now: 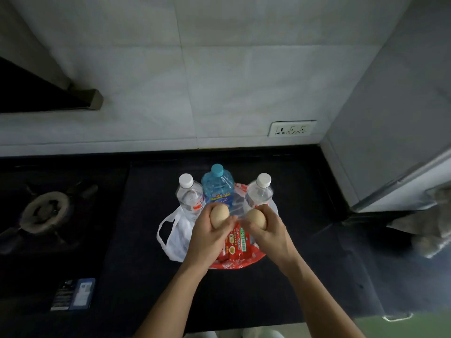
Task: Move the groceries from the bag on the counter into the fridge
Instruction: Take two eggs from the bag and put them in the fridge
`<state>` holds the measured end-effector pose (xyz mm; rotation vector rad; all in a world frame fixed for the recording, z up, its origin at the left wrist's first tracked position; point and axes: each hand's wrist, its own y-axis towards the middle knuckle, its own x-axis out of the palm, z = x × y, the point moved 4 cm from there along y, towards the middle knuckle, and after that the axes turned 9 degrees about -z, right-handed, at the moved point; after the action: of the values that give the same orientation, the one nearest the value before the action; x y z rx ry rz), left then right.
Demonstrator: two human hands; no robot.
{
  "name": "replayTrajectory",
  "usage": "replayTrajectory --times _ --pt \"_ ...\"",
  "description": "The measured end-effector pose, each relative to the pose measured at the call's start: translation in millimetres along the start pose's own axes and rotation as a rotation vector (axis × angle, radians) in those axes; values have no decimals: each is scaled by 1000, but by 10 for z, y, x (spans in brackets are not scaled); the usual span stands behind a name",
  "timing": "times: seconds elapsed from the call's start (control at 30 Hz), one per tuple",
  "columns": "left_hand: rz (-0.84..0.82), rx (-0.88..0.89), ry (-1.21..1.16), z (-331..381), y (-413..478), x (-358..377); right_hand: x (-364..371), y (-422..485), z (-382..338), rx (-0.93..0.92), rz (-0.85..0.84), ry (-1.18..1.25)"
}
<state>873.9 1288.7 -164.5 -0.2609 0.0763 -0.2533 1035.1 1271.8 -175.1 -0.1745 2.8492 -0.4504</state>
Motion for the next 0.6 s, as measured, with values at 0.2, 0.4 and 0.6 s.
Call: replayTrajectory --times 0.2,0.4,0.6 --pt "99 75 -35 168 -78 75 -47 -108 -95 -57 47 85" --pt "138 80 -97 165 -138 -23 35 -133 -193 -106 52 144" --pt "265 70 -146 207 -404 -273 316 -36 -378 -192 -47 142"
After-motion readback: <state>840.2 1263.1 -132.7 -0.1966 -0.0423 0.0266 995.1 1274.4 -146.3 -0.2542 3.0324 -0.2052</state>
